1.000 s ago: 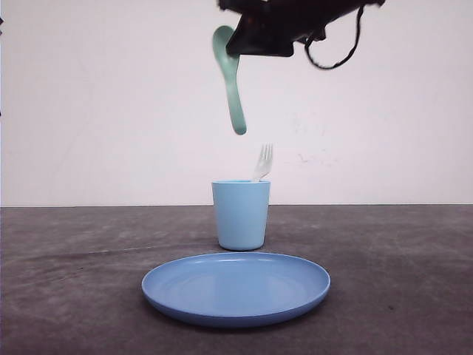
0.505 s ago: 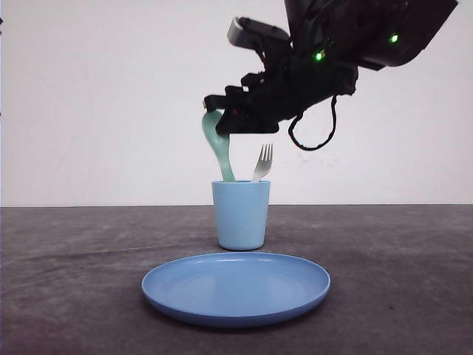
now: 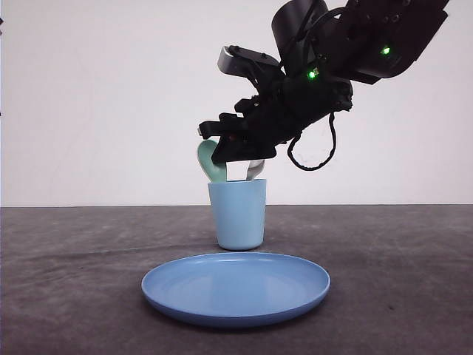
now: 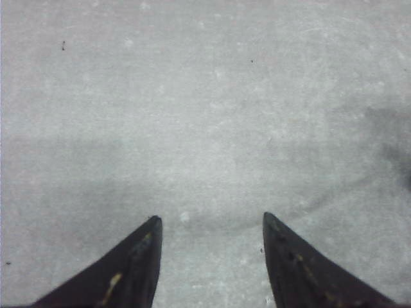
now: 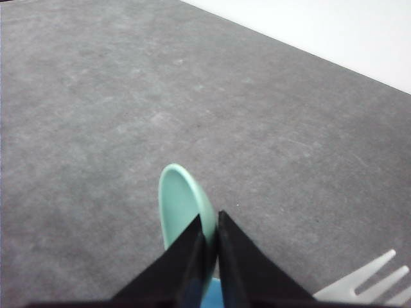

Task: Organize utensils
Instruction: 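Lower the spoon into the cup beside the fork and open the right gripper, then raise the right gripper and move it back toward the cup rim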

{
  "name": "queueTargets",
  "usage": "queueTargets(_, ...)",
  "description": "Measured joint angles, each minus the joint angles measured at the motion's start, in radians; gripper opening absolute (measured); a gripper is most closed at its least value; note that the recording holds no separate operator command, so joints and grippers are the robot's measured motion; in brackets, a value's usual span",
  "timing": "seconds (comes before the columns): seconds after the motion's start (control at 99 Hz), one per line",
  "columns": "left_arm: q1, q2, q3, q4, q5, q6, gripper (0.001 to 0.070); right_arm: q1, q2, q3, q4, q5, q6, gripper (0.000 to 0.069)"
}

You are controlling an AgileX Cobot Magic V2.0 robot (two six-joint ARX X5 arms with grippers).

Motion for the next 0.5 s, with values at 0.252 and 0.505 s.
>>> queueTargets(0.252,0.000,0.000,0.000,0.000,0.000,0.000,0.0297,0.000,-0.012,0.000,-0.022,0.000,0.000,0.0320)
queueTargets(0.505,0.000,0.000,0.000,0.000,0.000,0.000,0.0297,0.000,-0.200,0.000,-0.091,0.000,0.000,0.0385)
